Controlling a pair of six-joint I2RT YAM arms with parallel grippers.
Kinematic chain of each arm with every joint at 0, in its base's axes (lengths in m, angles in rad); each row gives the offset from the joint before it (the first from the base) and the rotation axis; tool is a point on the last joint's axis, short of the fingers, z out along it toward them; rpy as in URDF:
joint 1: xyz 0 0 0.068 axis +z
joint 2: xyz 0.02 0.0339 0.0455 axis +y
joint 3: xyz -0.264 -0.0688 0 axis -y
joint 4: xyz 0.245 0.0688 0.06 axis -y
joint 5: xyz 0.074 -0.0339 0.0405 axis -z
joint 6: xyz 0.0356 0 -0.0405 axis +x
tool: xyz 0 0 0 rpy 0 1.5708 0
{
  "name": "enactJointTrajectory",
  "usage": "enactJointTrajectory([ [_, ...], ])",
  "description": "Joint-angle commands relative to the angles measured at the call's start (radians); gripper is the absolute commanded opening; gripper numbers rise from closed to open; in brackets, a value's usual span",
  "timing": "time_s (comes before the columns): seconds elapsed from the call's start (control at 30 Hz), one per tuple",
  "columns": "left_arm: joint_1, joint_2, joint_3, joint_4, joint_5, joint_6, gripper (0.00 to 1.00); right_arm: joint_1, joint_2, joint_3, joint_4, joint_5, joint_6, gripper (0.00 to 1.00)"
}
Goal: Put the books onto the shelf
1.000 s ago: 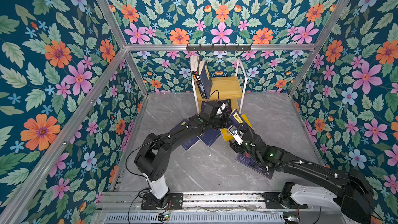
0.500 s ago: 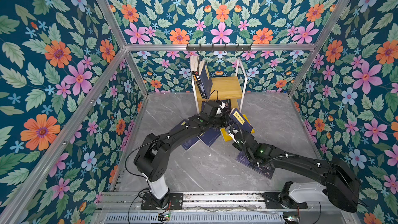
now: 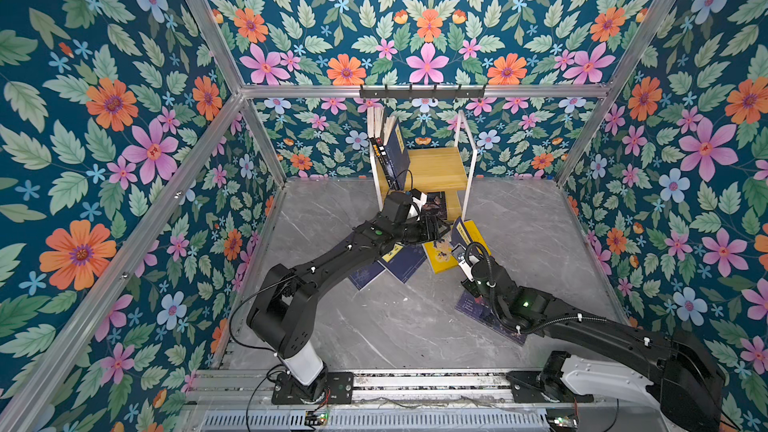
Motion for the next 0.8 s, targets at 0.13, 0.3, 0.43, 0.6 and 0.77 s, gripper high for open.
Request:
enactJointTrajectory([
  [0.13,0.012,-0.081,-0.024,-0.117,0.033,0.313,0.92,-0.046,-0.078,-0.024,0.103,-0.071,0.072,0.0],
  [0.3,0.08,-0.161,-0.053,-0.215,0.008,0.436,0.97,-0.078,-0.115,-0.029,0.163,-0.143,0.105,0.0],
  [0.43,0.127,-0.234,-0.087,-0.275,-0.032,0.558,1.0,-0.091,-0.117,-0.005,0.192,-0.176,0.133,0.0],
  [0.6,0.209,-0.319,-0.158,-0.289,-0.057,0.66,1.0,-0.098,-0.093,0.04,0.217,-0.264,0.144,0.0],
  [0.77,0.293,-0.361,-0.218,-0.236,0.031,0.665,1.0,-0.099,-0.03,0.123,0.195,-0.354,0.198,0.0],
])
